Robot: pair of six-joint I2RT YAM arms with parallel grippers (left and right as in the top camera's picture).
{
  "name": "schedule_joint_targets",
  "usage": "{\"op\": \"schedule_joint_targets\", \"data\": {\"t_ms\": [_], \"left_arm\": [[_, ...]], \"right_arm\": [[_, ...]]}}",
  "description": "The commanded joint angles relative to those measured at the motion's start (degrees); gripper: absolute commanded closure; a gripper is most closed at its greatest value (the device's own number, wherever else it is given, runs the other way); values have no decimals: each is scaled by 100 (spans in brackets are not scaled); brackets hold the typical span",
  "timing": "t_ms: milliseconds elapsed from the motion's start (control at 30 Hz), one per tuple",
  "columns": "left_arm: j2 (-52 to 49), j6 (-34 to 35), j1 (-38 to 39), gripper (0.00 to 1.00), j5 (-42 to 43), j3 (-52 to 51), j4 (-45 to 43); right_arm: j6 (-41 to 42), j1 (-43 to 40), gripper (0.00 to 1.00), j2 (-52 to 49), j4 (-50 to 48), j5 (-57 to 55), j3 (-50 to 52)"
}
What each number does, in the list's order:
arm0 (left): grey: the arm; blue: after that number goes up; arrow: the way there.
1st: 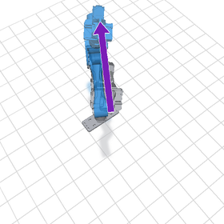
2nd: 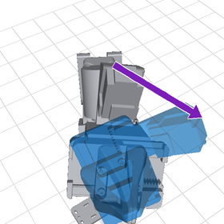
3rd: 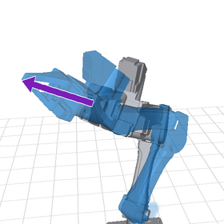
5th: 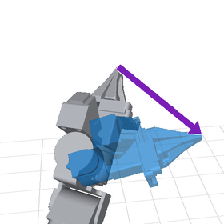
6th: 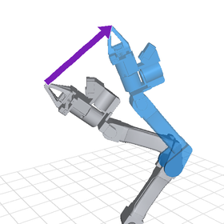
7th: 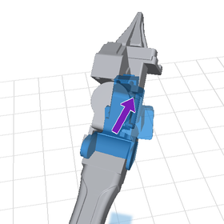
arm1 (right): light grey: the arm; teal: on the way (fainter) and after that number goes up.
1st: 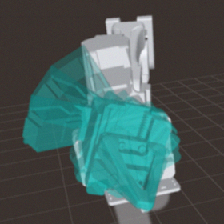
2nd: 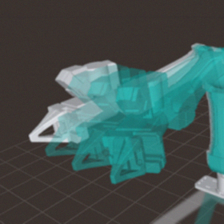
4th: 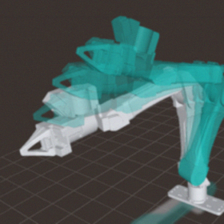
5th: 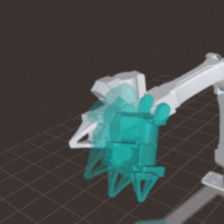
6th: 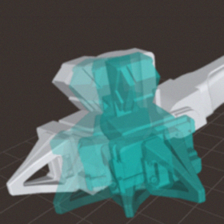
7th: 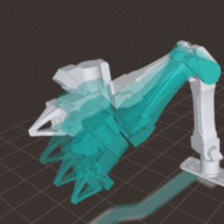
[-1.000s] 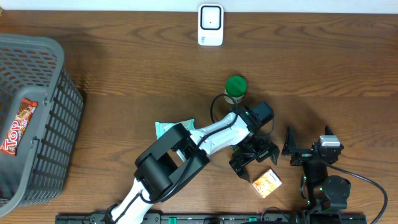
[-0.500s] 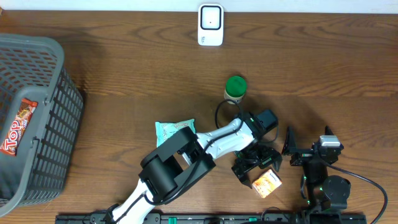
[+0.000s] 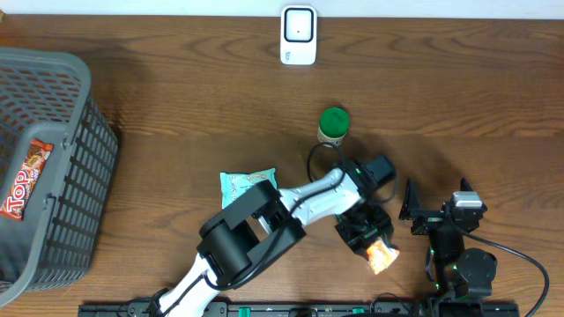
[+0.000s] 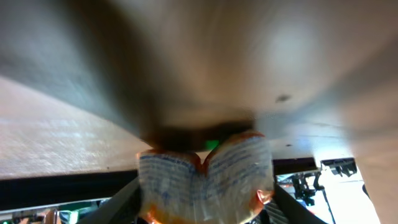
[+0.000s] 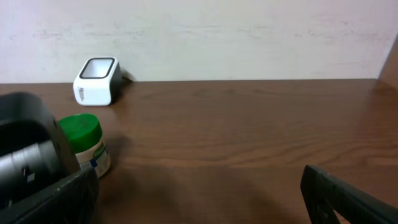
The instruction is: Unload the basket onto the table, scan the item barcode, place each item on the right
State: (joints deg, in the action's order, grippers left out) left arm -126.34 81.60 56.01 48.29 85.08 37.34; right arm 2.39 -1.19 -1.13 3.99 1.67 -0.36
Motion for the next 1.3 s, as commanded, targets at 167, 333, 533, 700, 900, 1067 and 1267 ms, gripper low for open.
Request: {"op": "schedule_joint_targets", "data": {"t_ms": [167, 333, 533, 700, 900, 1067, 1267], "left_arm": [[-85, -1281, -828, 57, 2, -63, 52], [-68, -1637, -1270, 57, -446, -63, 378], [267, -2275, -1602, 57, -2562, -55, 1045], [627, -2776, -1598, 56, -5294, -52, 975], [621, -2802, -1596, 43, -7025, -52, 800], [737, -3386, -1591, 8, -7726, 2, 697], [1888, -4745, -1589, 4, -9357, 459, 664]], "right_arm": [[55, 7, 1, 0, 20, -11, 4], [57, 7, 1, 0, 20, -11, 4], [55, 7, 1, 0, 20, -11, 4], [57, 7, 1, 0, 20, -11, 4], [55, 7, 1, 0, 20, -11, 4], [55, 7, 1, 0, 20, -11, 4], [57, 7, 1, 0, 20, -11, 4]]}}
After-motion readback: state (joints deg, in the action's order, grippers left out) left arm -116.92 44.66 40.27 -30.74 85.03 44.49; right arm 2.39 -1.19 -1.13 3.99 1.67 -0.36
